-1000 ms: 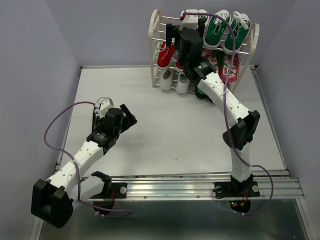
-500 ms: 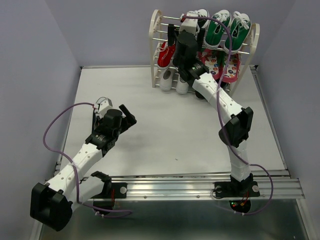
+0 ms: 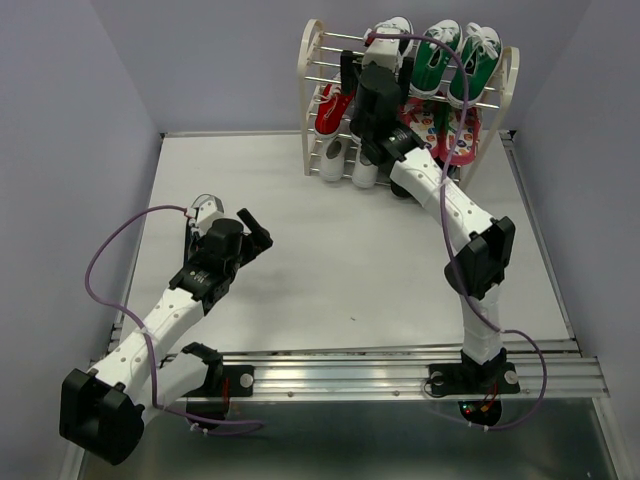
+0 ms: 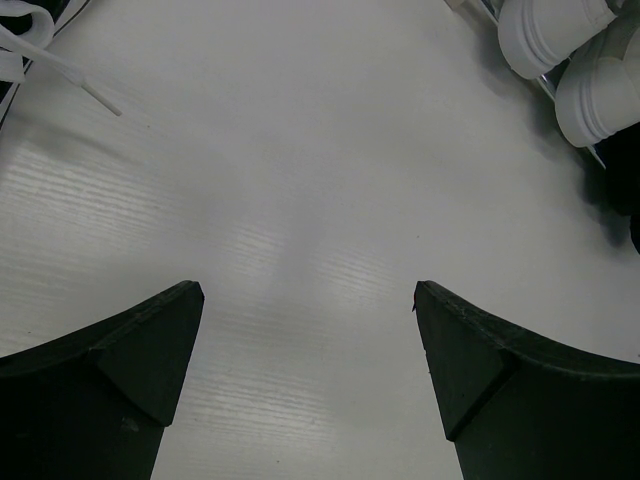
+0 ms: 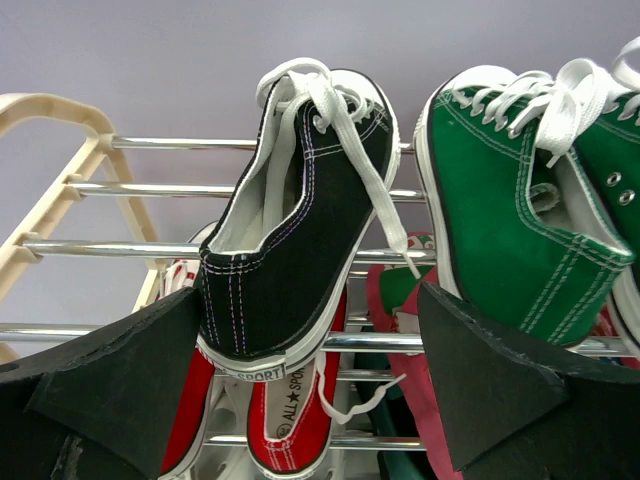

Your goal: Place and organize the shoes onto the shoe shelf

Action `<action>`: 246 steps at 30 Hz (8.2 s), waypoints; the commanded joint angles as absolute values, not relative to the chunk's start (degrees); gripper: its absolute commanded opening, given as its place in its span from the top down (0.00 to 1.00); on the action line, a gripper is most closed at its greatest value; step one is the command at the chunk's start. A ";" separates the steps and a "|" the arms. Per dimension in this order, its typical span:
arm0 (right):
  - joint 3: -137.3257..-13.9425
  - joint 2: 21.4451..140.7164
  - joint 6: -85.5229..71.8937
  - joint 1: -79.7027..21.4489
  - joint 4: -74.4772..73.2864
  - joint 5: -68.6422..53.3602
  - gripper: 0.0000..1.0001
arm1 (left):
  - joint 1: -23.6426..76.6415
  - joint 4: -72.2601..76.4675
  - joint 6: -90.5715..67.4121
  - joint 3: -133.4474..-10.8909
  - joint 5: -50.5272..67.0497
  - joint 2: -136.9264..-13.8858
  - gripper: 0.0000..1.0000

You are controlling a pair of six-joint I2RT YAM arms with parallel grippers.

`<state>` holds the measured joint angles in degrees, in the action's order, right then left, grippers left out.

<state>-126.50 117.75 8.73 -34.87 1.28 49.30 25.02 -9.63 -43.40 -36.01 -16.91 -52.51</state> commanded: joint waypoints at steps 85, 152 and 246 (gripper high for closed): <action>-121.21 111.54 3.78 -32.70 1.23 49.84 0.00 | 23.55 -16.87 -46.23 -40.69 -25.13 -54.23 0.01; -57.39 69.79 -15.21 -32.70 -11.51 19.42 0.00 | 29.09 0.09 -32.26 -61.52 -15.65 -93.17 0.17; -46.32 64.60 -19.25 -32.70 -13.53 26.81 0.00 | 35.25 3.52 3.34 -133.40 -20.13 -109.59 1.00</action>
